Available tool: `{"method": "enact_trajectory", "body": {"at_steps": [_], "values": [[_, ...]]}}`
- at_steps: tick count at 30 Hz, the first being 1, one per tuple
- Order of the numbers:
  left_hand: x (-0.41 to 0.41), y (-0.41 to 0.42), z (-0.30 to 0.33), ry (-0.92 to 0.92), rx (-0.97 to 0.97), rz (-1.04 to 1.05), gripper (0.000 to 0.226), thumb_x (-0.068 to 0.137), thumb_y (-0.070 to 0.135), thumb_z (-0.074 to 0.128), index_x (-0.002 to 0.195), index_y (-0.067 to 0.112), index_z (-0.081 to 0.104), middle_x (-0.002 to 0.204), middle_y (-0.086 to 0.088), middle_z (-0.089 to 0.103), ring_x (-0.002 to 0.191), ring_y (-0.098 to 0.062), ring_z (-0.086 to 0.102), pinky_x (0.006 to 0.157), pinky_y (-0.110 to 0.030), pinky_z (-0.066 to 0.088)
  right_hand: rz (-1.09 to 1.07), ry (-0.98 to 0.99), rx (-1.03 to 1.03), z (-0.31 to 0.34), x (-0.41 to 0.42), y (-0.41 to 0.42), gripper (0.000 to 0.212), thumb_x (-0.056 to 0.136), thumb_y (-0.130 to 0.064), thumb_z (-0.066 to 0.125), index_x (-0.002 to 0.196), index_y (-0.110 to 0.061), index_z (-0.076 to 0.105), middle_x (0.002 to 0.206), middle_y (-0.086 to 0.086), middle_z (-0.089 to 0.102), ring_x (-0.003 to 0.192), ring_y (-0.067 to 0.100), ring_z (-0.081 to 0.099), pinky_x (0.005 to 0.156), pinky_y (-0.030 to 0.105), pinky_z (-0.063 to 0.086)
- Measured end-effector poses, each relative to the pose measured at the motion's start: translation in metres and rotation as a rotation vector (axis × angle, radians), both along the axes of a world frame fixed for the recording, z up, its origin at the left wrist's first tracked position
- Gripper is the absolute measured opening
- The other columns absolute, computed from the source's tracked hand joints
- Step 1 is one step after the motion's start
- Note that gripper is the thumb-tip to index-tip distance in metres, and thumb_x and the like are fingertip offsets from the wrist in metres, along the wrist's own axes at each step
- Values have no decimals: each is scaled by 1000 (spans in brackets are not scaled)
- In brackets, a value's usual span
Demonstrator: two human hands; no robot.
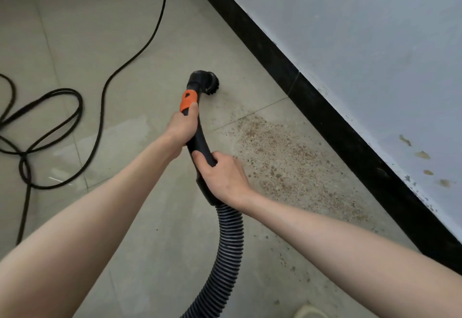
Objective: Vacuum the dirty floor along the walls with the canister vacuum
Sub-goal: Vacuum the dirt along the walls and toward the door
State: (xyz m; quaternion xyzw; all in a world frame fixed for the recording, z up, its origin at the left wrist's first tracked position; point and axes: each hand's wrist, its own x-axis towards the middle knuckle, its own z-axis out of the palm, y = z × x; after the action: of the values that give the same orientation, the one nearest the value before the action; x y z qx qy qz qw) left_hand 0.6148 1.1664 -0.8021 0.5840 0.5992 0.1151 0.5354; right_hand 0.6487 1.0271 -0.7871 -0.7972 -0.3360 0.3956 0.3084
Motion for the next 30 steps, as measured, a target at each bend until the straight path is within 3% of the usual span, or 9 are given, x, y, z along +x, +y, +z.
{"method": "enact_trajectory", "body": {"at_steps": [5,10,13,16,19,23,30], "values": [[1,-1,0,28,-49,-32,47,97,48,34,110,5,48,90,-8,55,89,-27,56,80,-36,49,-14,38,-15,-4,2,2,46,90,-61,45,70,-21,54,83,8,69,80,30,66,76,43,55],[28,-9,12,24,-58,-120,41,100,44,32,104,6,43,78,-4,49,67,-16,50,55,-26,42,-84,43,-14,1,14,-5,45,91,-60,44,72,-21,54,85,7,67,82,28,64,75,39,52],[37,-21,5,29,-63,-166,42,99,45,32,104,6,44,77,-4,49,67,-16,50,56,-27,43,-118,36,-28,-1,19,-21,45,91,-60,45,69,-21,52,81,5,64,77,25,62,66,34,46],[40,-33,-9,51,-54,-180,50,98,49,32,111,3,48,82,-5,52,75,-21,54,67,-29,46,-117,36,-41,-8,21,-36,45,90,-61,47,70,-21,54,80,5,67,75,26,64,66,36,49],[47,-26,-12,86,-29,-167,59,97,52,32,123,0,47,102,-12,55,91,-28,56,79,-34,47,-106,45,-24,-9,28,-30,44,90,-59,48,70,-21,55,79,6,67,75,26,64,68,38,51],[70,0,-5,112,20,-168,63,97,53,31,127,-1,46,119,-17,57,101,-32,58,80,-36,48,-111,62,10,-6,49,-1,44,93,-57,47,68,-21,50,76,3,61,70,24,59,58,32,42],[92,31,-7,133,58,-158,55,99,48,30,121,2,48,97,-11,54,90,-28,53,74,-34,44,-114,51,12,-14,68,35,42,90,-60,46,76,-22,56,84,5,66,77,25,64,68,34,51]]}}
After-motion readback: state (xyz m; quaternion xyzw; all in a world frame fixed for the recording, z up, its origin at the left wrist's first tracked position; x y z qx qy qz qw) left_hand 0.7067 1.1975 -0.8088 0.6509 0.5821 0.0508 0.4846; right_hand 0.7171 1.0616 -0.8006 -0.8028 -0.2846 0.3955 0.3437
